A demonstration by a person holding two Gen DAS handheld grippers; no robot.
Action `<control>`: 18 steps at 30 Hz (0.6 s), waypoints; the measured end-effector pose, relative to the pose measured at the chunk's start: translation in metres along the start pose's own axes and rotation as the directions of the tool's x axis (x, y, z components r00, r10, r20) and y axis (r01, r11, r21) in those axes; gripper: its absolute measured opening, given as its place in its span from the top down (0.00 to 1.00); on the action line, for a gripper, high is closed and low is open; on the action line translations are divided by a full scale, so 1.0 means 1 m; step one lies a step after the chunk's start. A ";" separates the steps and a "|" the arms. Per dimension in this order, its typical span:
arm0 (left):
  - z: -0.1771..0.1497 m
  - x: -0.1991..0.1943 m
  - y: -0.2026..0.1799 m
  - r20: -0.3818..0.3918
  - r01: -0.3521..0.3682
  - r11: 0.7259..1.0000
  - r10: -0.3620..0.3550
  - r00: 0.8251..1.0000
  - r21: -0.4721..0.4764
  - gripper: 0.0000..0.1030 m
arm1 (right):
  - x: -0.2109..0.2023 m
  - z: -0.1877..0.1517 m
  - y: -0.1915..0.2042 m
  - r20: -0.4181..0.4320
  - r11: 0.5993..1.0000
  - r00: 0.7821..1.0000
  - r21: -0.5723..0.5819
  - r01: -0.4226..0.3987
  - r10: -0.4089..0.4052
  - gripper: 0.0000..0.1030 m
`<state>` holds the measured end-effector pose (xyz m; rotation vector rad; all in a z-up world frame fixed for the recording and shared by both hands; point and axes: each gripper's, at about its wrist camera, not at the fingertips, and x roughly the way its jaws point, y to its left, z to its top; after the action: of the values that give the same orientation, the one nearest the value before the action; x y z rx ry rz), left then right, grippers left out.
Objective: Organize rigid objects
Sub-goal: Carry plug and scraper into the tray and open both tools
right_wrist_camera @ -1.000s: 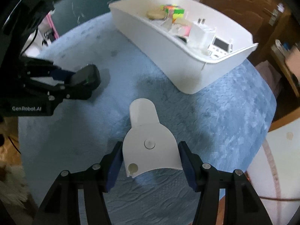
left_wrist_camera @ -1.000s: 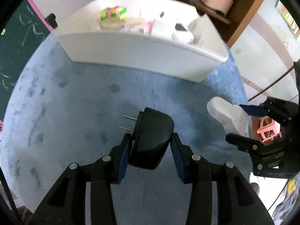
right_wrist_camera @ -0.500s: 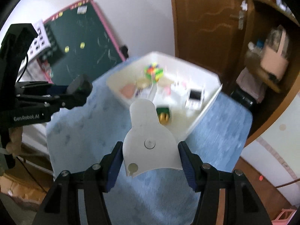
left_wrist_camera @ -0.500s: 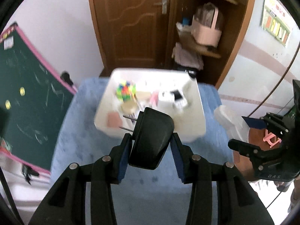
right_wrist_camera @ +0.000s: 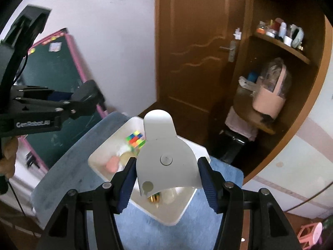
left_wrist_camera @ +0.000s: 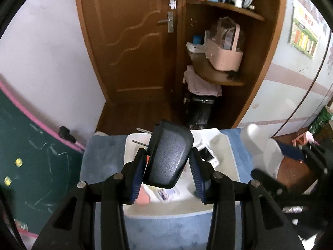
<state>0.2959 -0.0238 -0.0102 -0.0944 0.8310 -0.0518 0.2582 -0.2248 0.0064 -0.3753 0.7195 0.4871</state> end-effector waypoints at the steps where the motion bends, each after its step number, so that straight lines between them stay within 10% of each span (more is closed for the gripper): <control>1: 0.003 0.016 0.005 -0.016 0.011 1.000 -0.011 1.000 -0.003 0.56 | 0.007 0.003 0.002 -0.006 1.000 1.000 0.015 0.012 -0.012 0.43; 14: -0.018 0.191 0.027 -0.206 0.081 0.997 -0.077 0.976 0.009 0.55 | 0.177 -0.045 0.011 -0.288 0.912 0.956 0.377 0.165 -0.053 0.43; 16: -0.024 0.205 0.027 -0.233 0.089 0.996 -0.085 0.969 0.004 0.55 | 0.191 -0.059 0.016 -0.310 0.899 0.950 0.406 0.166 -0.036 0.77; 18: -0.031 0.214 0.023 -0.262 0.092 0.996 -0.085 0.961 0.014 0.55 | 0.204 -0.072 0.020 -0.347 0.885 0.938 0.430 0.179 -0.021 0.77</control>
<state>0.4171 -0.0201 -0.1903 -0.1021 1.0893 -0.1622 0.3420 -0.1831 -0.1899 -0.0470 1.1104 0.1393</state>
